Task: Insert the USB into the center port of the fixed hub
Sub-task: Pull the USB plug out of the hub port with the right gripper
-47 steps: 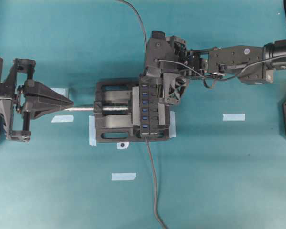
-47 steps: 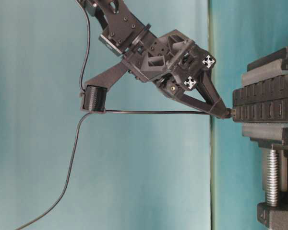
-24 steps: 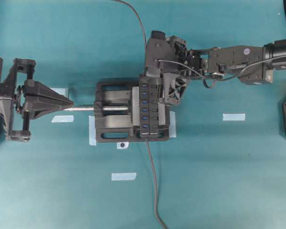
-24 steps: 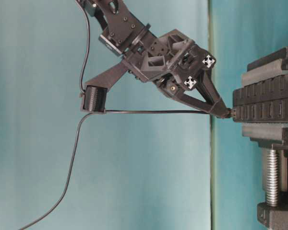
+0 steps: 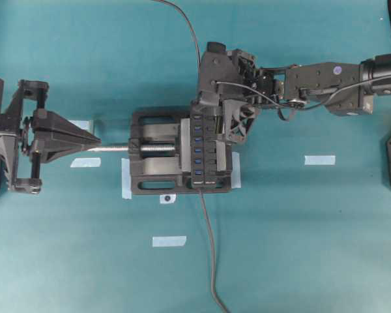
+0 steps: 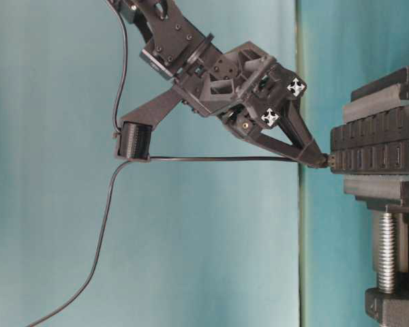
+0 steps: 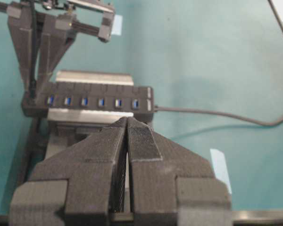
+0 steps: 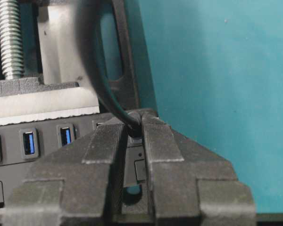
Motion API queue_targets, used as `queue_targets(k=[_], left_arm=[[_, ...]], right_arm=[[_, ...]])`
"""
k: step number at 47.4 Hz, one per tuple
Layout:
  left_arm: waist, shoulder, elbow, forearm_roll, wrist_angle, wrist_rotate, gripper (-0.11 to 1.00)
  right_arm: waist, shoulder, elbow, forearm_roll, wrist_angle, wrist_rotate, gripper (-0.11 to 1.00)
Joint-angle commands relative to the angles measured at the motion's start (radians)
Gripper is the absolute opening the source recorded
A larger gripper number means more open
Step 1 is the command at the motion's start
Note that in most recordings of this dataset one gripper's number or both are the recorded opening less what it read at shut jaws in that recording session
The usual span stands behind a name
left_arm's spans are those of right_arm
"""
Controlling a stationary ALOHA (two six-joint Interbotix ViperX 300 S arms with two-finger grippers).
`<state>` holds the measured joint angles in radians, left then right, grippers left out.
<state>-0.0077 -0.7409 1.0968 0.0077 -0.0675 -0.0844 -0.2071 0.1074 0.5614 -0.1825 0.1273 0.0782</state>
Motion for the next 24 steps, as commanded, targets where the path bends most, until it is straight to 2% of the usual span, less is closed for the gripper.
queue_targets(k=[1,9,24], left_arm=[[-0.002,-0.002,-0.020,0.000,-0.003,-0.002,0.00],[-0.003,-0.002,-0.021,0.000,-0.003,-0.002,0.00],[-0.003,0.000,-0.026,0.002,-0.002,-0.002,0.00]], right_arm=[[0.009,-0.040,-0.028,0.003,0.015,0.011,0.09],[0.012,-0.057,-0.054,0.003,0.097,0.011,0.09],[0.028,-0.083,-0.084,0.008,0.135,0.012,0.08]])
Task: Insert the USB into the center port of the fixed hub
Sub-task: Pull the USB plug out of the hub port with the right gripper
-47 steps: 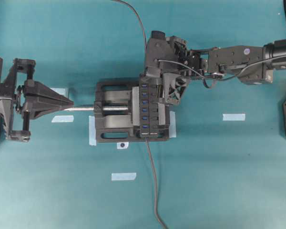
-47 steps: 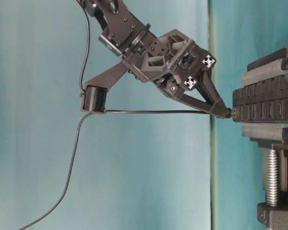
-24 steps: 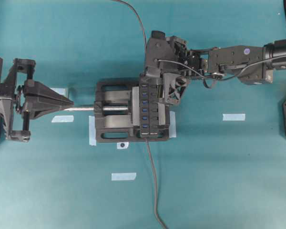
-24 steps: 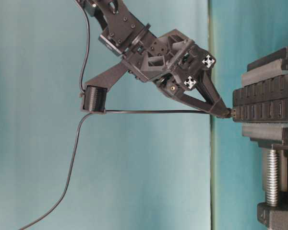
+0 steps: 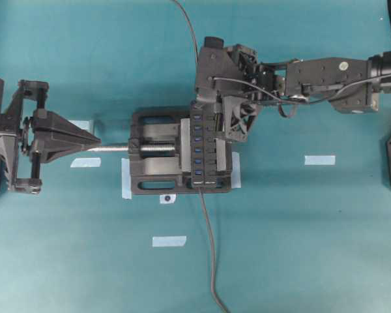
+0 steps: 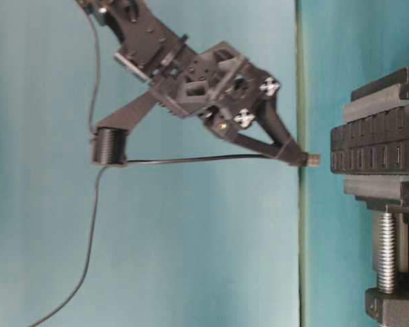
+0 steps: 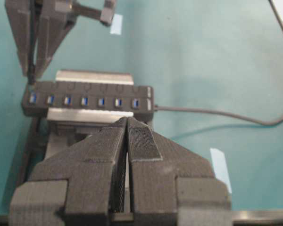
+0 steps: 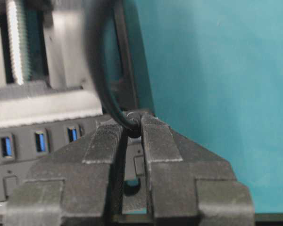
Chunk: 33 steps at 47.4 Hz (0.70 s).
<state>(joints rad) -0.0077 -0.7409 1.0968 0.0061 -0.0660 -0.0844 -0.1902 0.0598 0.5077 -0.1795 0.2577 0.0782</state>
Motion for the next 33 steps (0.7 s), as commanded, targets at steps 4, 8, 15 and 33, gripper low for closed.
queue_targets(k=[4,8,15,33], left_arm=[[-0.003,0.000,-0.026,0.002,-0.005,-0.002,0.00],[-0.003,-0.002,-0.026,0.002,-0.005,-0.002,0.00],[-0.003,0.000,-0.026,0.003,-0.005,-0.002,0.00],[-0.003,-0.002,-0.026,0.002,-0.005,-0.002,0.00]], right_arm=[[0.020,-0.040,-0.034,0.012,0.014,0.012,0.08],[0.028,-0.048,-0.043,0.026,0.032,0.012,0.08],[0.044,-0.061,-0.052,0.032,0.064,0.012,0.08],[0.084,-0.097,-0.055,0.034,0.091,0.061,0.08]])
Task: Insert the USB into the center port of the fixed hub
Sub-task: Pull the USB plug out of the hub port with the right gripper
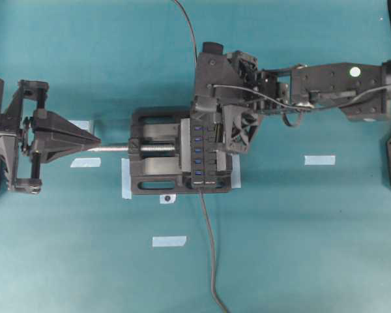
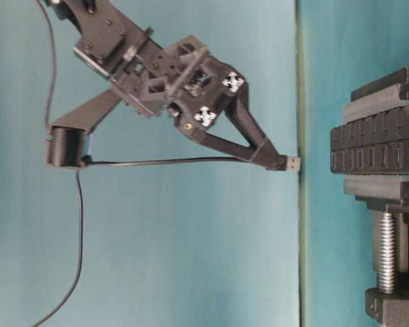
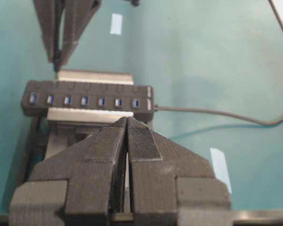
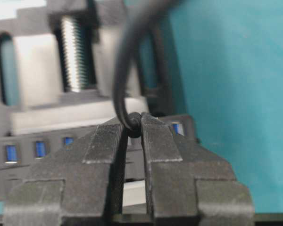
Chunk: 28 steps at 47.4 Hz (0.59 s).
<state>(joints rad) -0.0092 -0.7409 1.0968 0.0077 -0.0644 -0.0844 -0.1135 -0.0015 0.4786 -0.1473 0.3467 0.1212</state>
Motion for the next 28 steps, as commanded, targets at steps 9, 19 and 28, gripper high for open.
queue_targets(k=[9,19,28], left_arm=[[-0.002,0.000,-0.026,0.000,-0.006,-0.002,0.00],[-0.002,0.000,-0.026,0.000,-0.006,-0.002,0.00],[-0.002,0.000,-0.026,0.000,-0.006,-0.002,0.00]], right_arm=[[0.011,-0.034,-0.021,0.002,0.002,0.018,0.08],[0.020,-0.025,-0.020,0.002,0.003,0.020,0.08],[0.037,-0.020,-0.023,0.002,0.021,0.020,0.08]])
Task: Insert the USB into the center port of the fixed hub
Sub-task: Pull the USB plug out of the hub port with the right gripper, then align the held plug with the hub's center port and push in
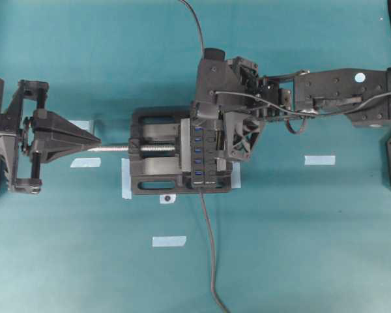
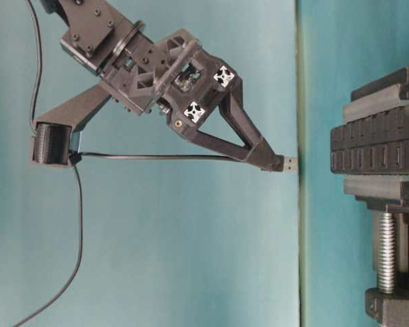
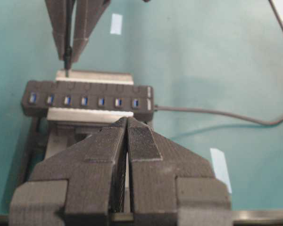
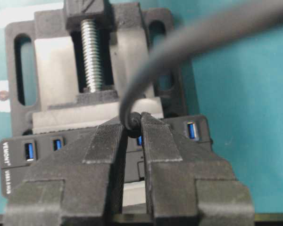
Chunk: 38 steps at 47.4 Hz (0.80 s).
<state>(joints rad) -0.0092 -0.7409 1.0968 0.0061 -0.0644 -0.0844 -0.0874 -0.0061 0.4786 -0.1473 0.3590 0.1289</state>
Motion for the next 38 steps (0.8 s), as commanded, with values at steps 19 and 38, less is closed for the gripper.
queue_targets(k=[19,38], left_arm=[[-0.002,-0.002,-0.026,0.003,-0.006,-0.002,0.00],[-0.002,-0.002,-0.025,0.002,-0.006,-0.003,0.00]], right_arm=[[0.017,0.014,-0.049,0.000,0.054,0.005,0.08],[0.028,0.043,-0.057,-0.005,0.055,0.002,0.08]])
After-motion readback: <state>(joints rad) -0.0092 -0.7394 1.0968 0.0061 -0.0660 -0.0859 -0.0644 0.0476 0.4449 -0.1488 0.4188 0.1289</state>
